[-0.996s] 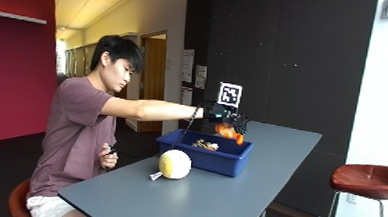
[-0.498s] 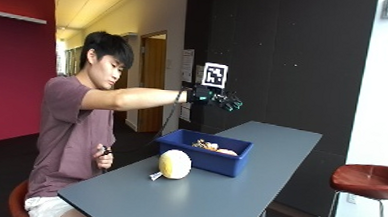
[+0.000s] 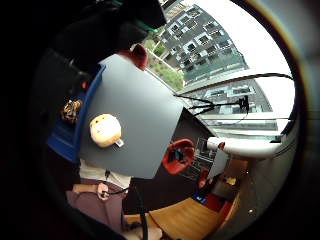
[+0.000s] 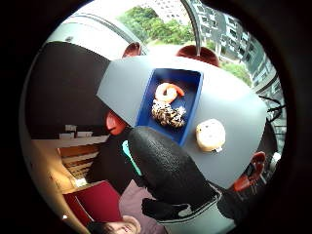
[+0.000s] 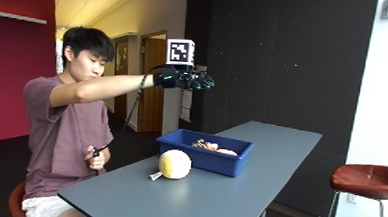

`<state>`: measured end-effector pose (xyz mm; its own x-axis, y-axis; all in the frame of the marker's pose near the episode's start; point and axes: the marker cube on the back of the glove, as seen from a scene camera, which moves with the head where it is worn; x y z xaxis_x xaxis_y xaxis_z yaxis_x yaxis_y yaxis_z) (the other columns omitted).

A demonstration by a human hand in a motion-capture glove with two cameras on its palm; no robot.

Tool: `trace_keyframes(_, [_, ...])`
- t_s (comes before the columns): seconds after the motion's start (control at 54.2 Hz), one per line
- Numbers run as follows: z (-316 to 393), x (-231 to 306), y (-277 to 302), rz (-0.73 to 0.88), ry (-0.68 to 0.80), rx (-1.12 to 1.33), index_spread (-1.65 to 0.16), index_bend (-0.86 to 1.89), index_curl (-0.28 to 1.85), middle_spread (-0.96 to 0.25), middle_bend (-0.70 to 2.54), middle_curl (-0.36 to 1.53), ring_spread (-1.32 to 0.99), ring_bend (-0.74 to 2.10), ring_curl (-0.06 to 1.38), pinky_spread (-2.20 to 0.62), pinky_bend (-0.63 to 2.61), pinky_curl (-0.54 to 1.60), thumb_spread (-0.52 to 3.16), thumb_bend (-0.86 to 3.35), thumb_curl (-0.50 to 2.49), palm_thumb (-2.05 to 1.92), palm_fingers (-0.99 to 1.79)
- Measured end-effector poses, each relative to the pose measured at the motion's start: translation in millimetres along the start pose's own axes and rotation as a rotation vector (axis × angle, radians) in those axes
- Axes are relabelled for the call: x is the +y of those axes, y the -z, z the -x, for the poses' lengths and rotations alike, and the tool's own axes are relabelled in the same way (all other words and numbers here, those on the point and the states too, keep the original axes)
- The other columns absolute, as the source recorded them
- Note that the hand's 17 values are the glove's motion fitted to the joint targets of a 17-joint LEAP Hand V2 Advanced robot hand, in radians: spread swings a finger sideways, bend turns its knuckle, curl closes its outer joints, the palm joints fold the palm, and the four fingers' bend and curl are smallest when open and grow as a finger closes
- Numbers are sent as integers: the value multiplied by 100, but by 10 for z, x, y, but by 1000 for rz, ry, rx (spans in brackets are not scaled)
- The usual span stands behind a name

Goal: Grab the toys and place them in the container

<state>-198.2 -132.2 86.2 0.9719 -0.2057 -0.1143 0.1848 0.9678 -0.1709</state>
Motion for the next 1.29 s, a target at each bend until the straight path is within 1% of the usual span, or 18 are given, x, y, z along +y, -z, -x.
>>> trace_keyframes(0.055, [-111,83,-26,-17,-32,-13,-24,12,31,-2,7,23,3,55,27,6,88,38,109,-10,17,-15,-24])
trace_keyframes(0.129, [-121,197,-121,-14,9,-24,-24,12,30,-2,8,21,3,55,27,6,88,38,109,-10,16,-15,-24])
trace_keyframes(0.277, [-196,278,-558,46,-9,-31,-24,12,29,-2,8,20,3,55,28,6,89,38,109,-10,15,-15,-23])
trace_keyframes(0.314, [-191,289,-685,50,12,-32,-24,12,28,-2,9,20,3,55,28,6,89,38,109,-10,15,-15,-24])
trace_keyframes(0.369, [-211,322,-891,56,121,-11,-23,11,27,-2,9,19,3,56,28,6,89,38,111,-9,15,-13,-23])
trace_keyframes(0.387, [-227,326,-978,60,151,0,-23,11,27,-2,8,19,2,57,29,6,89,38,112,-9,15,-13,-23])
trace_keyframes(0.406, [-244,321,-1074,66,160,11,-23,7,26,-4,22,22,2,54,27,6,86,37,113,-8,15,-12,-17])
trace_keyframes(0.516, [-169,303,-1846,174,52,-15,-23,8,23,-6,20,24,1,53,28,6,85,36,118,-8,15,-12,-16])
trace_keyframes(0.646, [-202,453,-2772,330,139,-35,-22,7,21,-5,17,26,0,43,25,5,86,36,121,-8,14,-12,-24])
trace_keyframes(0.683, [-276,482,-2940,316,186,20,-22,7,20,-5,16,26,0,41,25,5,86,36,122,-7,14,-11,-24])
trace_keyframes(0.738, [-452,483,-3096,202,236,220,-23,8,20,-5,13,25,0,38,25,5,87,36,124,-5,15,-8,-25])
trace_keyframes(0.793, [-327,507,-3100,138,231,81,-25,15,21,-5,8,23,0,36,24,5,96,38,126,-2,18,-2,-15])
trace_keyframes(0.83, [-229,514,-3093,125,215,-23,-26,21,23,-7,9,22,-1,43,26,3,99,39,126,0,19,2,2])
trace_keyframes(1.033, [-249,387,-3085,-148,145,-140,-27,24,27,-18,29,25,-19,85,35,-16,92,35,134,10,30,26,62])
trace_keyframes(1.051, [-248,377,-3076,-162,142,-152,-27,21,27,-21,33,27,-21,95,39,-18,94,36,131,14,33,34,75])
trace_keyframes(1.217, [-275,317,-2965,-212,129,-209,-32,32,35,-32,56,38,-30,110,48,-27,93,40,109,17,46,52,104])
trace_keyframes(1.236, [-280,319,-2948,-209,131,-215,-33,30,34,-33,54,37,-30,110,48,-27,94,40,107,17,47,54,97])
trace_keyframes(1.291, [-315,316,-2873,-188,130,-237,-35,39,40,-33,69,44,-32,114,51,-28,94,42,100,14,50,53,111])
